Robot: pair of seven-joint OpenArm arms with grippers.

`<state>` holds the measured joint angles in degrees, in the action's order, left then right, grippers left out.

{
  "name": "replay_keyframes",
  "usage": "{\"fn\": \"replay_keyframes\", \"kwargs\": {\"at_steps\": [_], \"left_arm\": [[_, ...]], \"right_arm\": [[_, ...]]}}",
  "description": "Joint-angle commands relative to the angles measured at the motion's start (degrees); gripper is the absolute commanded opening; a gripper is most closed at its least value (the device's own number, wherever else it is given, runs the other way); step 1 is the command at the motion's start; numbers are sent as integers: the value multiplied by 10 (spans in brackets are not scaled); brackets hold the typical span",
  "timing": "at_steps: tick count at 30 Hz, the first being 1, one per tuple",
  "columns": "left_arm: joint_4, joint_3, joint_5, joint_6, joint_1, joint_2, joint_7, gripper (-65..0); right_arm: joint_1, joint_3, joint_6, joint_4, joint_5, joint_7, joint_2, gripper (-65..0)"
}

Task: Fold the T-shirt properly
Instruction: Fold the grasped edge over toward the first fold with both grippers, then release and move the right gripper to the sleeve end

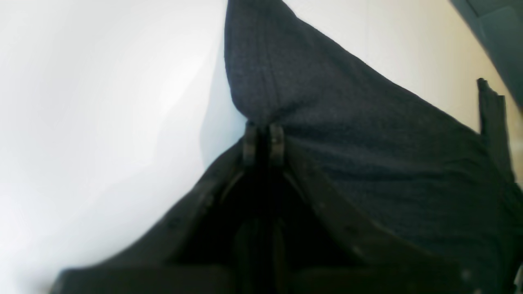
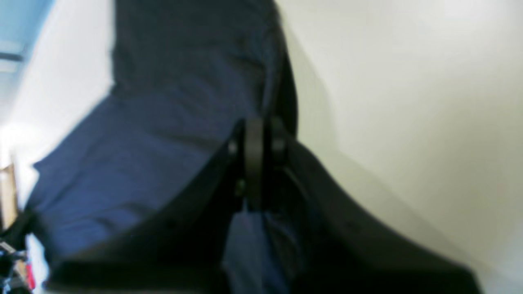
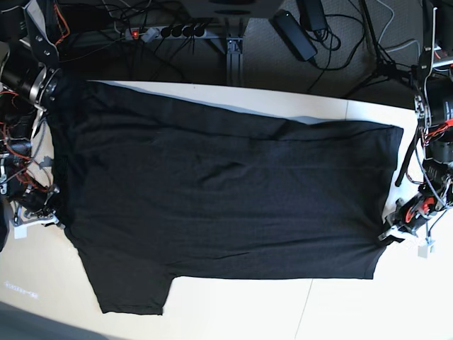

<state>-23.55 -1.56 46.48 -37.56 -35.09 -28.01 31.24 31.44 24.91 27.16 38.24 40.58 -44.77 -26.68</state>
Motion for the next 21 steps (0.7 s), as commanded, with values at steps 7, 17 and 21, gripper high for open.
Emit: {"fn": "replay_keyframes", "kwargs": {"at_steps": [7, 17, 21], "left_arm": [[-9, -2, 134, -24, -16, -24, 128, -650], [-124, -2, 202, -24, 71, -61, 192, -650], [-234, -2, 229, -24, 137, -81, 192, -650]], "right_arm": [[8, 1, 31, 32, 68, -59, -44, -650], [-115, 1, 53, 104, 124, -63, -80, -650], [-152, 1, 53, 157, 124, -63, -82, -650]]}}
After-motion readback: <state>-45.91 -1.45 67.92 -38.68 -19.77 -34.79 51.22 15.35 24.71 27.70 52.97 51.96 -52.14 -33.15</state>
